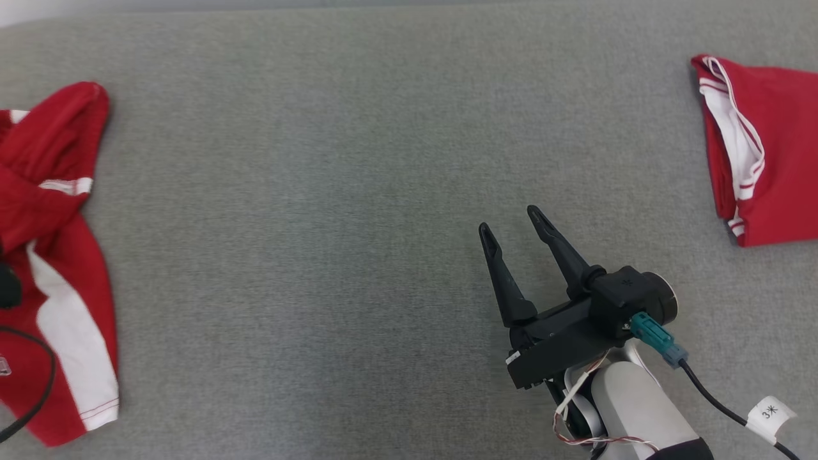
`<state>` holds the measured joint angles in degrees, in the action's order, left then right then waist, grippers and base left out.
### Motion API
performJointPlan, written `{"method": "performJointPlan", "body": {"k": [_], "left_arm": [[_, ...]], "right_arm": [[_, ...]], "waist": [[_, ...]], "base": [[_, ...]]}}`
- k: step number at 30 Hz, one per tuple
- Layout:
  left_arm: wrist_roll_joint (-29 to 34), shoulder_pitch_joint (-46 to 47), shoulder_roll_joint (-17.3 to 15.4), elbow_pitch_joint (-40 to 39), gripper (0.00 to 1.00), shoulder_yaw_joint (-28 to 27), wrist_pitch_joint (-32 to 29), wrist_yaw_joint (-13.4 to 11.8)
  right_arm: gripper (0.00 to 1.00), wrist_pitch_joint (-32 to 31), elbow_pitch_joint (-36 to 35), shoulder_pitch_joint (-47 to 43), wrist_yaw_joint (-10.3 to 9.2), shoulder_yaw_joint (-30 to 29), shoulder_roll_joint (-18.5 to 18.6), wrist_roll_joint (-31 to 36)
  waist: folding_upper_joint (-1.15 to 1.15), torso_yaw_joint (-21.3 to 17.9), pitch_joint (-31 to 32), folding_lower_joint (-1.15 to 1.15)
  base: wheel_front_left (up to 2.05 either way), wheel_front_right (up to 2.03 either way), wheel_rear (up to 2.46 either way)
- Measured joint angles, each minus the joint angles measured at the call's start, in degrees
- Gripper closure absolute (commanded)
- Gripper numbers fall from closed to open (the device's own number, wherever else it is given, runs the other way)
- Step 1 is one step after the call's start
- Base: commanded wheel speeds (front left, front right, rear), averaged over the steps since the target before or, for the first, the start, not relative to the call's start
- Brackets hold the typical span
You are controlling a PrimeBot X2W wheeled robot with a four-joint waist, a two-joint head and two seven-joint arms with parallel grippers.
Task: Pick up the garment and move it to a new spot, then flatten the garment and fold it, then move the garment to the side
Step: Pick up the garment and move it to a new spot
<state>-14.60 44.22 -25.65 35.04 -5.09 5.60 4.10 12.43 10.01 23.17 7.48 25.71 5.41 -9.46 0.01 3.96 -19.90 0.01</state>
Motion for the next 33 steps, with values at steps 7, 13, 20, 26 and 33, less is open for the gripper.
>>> {"method": "performJointPlan", "body": {"k": [7,13,20,26,33], "left_arm": [[-0.19,2.65,-1.03,8.56,0.00,1.45,-0.48,1.38],[-0.92,5.95,-1.02,16.69,0.00,3.24,-2.57,2.24],[-1.29,8.40,-1.58,23.09,0.00,5.10,-6.12,2.71],[-0.29,9.71,-2.11,25.40,1.00,6.50,-2.53,1.90],[0.56,11.37,-2.43,26.06,1.00,7.75,4.19,1.48]], "right_arm": [[0.00,0.02,-0.42,0.49,0.00,0.11,0.05,0.43],[0.00,-0.23,-0.94,0.90,0.00,0.13,0.14,0.77],[0.00,-0.77,-1.42,0.98,0.00,0.24,0.16,0.94],[0.00,-0.86,-1.80,1.00,0.01,0.25,0.18,1.22],[0.00,-0.89,-1.44,0.93,0.00,0.00,0.20,1.27]], "waist": [[0.00,-2.23,-2.24,0.00],[0.00,-3.64,-3.59,0.00],[-0.01,-4.14,-4.00,-0.01],[-0.01,-4.49,-4.30,-0.01],[-0.01,-4.33,-3.27,-0.01]], "base": [[0.00,0.00,0.00],[0.00,0.00,0.00],[0.00,0.00,0.00],[0.00,0.00,0.00],[0.00,0.00,0.00]]}}
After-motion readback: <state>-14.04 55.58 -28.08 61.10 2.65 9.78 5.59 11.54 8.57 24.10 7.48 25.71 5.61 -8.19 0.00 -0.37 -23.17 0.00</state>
